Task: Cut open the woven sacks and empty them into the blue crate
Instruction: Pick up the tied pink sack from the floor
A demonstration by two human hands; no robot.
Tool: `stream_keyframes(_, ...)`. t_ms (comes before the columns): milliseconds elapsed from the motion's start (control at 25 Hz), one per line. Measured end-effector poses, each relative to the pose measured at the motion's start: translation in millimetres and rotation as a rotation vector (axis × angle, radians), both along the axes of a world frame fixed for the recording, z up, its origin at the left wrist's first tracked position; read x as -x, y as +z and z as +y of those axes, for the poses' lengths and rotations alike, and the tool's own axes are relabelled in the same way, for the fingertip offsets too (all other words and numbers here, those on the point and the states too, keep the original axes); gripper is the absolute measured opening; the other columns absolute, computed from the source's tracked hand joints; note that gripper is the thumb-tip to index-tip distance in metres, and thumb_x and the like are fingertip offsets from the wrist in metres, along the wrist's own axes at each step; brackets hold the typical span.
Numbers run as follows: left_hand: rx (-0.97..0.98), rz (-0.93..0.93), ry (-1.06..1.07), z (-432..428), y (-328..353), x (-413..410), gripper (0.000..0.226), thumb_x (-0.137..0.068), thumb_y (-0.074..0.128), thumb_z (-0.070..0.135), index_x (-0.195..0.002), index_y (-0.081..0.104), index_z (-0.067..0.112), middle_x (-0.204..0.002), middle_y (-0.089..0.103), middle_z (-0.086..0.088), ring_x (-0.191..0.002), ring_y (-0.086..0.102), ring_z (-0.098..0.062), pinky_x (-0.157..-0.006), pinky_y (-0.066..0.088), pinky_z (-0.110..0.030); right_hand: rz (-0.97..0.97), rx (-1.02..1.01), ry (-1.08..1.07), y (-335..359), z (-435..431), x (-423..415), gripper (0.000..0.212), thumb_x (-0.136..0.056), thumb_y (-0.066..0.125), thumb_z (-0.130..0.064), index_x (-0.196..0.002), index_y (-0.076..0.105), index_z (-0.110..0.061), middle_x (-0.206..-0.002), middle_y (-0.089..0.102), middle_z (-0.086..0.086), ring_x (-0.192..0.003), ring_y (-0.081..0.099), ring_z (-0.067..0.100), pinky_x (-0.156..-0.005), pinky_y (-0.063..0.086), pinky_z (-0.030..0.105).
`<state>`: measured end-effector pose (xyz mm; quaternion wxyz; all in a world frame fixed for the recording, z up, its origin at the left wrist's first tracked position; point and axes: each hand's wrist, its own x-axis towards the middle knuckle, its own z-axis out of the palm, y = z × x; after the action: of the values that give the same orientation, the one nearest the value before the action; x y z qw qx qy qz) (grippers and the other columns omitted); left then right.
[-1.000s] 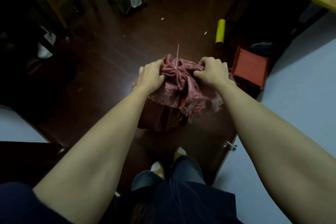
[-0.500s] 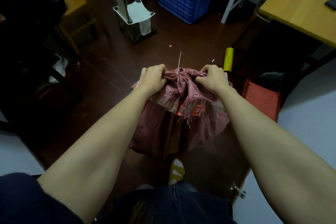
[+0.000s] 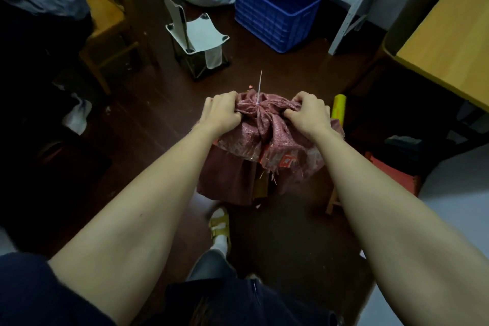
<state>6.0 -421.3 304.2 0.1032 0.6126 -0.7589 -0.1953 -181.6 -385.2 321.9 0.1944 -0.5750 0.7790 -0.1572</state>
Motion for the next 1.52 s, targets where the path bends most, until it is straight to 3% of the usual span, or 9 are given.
stream_keyframes(720,0.072,0.068,-0.114,-292,27,4,0.025,-0.08,0.052,0.013,-0.105,0.058,0.011,-0.108,0.064,-0.014,-0.108,0.054,-0.035,-0.092,0.034,-0.037,-0.003,0.116,-0.086,25,-265,-7,0.022,-0.087,0.055,-0.029,-0.102,0.059,-0.013,-0.105,0.066,0.01,-0.104,0.055,0.033,-0.096,0.035,0.04)
stream_keyframes(1120,0.012,-0.071,-0.144,-446,5,38,0.029,-0.08,0.058,0.016,-0.109,0.059,0.011,-0.112,0.064,-0.016,-0.112,0.054,-0.034,-0.095,0.034,-0.035,-0.112,0.053,-0.05,-14,-429,38,0.02,-0.082,0.06,-0.029,-0.094,0.06,-0.012,-0.097,0.066,0.01,-0.099,0.056,0.033,-0.089,0.039,0.039)
stream_keyframes(1320,0.018,-0.081,-0.125,-515,8,59,0.028,-0.081,0.057,0.018,-0.108,0.059,0.013,-0.111,0.065,-0.015,-0.112,0.054,-0.035,-0.094,0.034,-0.036,-0.122,0.091,-0.021,-11,-500,63,0.013,-0.081,0.06,-0.026,-0.083,0.052,-0.016,-0.086,0.06,0.006,-0.095,0.057,0.032,-0.087,0.04,0.04)
stream_keyframes(1520,0.052,-0.055,-0.123,-588,11,87,0.028,-0.082,0.055,0.015,-0.11,0.059,0.012,-0.114,0.064,-0.016,-0.111,0.054,-0.036,-0.093,0.037,-0.037,-0.111,0.135,-0.035,-5,-567,88,0.013,-0.082,0.059,-0.025,-0.083,0.051,-0.015,-0.082,0.056,0.003,-0.093,0.056,0.031,-0.084,0.038,0.038)
